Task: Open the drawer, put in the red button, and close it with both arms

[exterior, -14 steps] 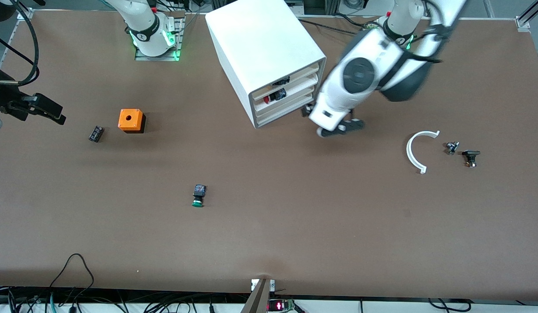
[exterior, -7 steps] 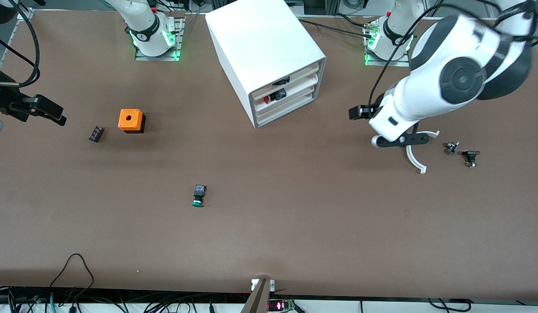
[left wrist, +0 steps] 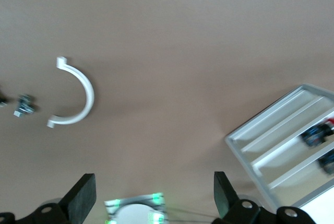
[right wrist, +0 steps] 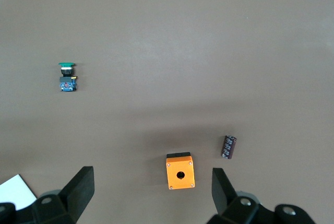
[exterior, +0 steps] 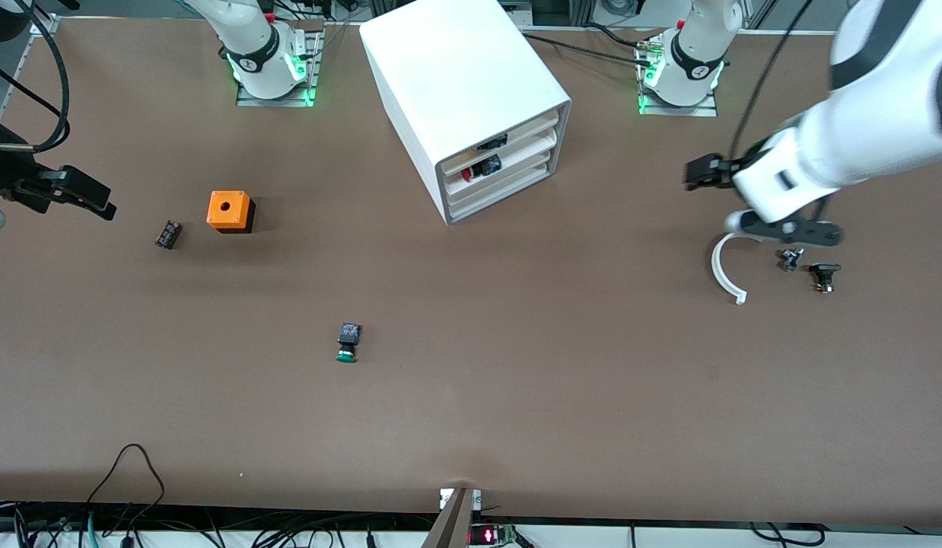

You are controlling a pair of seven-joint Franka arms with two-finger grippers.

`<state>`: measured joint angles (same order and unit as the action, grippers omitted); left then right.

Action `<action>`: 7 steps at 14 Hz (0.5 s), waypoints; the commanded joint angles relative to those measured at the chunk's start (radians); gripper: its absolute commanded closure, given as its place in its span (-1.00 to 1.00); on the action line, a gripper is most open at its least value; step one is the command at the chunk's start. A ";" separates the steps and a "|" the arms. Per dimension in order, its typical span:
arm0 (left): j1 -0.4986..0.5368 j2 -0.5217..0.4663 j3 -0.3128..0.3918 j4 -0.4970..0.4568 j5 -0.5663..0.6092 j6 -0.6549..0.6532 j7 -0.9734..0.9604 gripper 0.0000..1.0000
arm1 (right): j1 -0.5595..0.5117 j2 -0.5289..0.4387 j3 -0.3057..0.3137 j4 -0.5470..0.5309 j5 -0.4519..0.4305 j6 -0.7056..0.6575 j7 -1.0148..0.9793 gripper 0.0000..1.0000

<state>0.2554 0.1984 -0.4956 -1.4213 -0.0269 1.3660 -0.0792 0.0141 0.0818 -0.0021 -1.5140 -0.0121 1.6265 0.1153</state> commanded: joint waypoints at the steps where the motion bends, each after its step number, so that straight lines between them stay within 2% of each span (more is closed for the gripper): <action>1: -0.068 -0.147 0.162 -0.175 0.009 0.132 0.218 -0.98 | -0.008 0.010 0.005 0.025 0.006 -0.007 -0.006 -1.00; 4: -0.129 -0.284 0.285 -0.417 -0.004 0.377 0.308 -0.99 | -0.008 0.009 0.007 0.025 0.007 -0.007 -0.005 -1.00; 5: -0.146 -0.306 0.308 -0.445 -0.002 0.443 0.308 -0.99 | -0.008 0.009 0.005 0.025 0.007 -0.007 -0.005 -1.00; 7: -0.195 -0.304 0.360 -0.442 -0.008 0.464 0.296 -0.99 | -0.008 0.009 0.005 0.025 0.009 -0.007 -0.006 -1.00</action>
<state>0.1197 -0.0403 -0.1988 -1.7945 -0.0271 1.7790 0.2004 0.0141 0.0821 -0.0021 -1.5136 -0.0121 1.6265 0.1154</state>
